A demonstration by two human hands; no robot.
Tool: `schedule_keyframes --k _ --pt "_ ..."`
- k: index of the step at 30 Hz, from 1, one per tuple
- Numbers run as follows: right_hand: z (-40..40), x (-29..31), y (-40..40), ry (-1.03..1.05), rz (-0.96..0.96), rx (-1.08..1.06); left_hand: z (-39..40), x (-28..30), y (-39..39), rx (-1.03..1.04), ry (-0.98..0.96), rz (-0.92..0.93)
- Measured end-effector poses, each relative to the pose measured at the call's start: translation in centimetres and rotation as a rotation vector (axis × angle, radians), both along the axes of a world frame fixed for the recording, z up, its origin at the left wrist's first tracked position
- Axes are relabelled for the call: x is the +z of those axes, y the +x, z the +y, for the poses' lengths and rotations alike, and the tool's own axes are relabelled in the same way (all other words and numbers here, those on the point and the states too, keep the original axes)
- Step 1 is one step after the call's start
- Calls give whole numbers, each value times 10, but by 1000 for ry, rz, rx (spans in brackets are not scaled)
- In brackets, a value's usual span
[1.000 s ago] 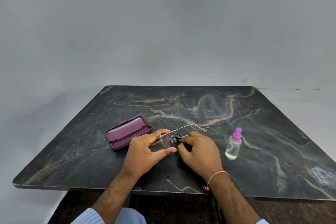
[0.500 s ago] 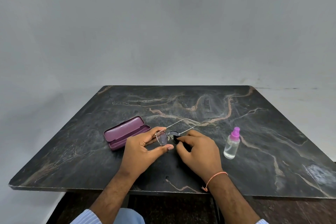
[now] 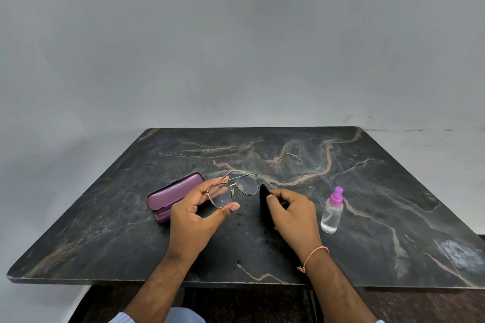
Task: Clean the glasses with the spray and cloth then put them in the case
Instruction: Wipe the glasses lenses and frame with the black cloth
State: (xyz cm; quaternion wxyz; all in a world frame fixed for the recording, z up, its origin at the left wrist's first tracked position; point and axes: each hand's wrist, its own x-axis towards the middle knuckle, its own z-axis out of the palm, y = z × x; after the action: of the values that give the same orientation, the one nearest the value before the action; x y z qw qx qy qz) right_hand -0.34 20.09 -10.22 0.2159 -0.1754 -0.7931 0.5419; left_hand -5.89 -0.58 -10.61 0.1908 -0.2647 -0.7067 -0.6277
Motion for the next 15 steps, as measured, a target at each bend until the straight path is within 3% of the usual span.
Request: schedule_keyframes --k 7,15 --pt "-6 16 0 -826 79 332 2 2 -1 -39 22 -34" --pt "1 15 4 -1044 128 461 -1 1 -2 -84 -69 -68"
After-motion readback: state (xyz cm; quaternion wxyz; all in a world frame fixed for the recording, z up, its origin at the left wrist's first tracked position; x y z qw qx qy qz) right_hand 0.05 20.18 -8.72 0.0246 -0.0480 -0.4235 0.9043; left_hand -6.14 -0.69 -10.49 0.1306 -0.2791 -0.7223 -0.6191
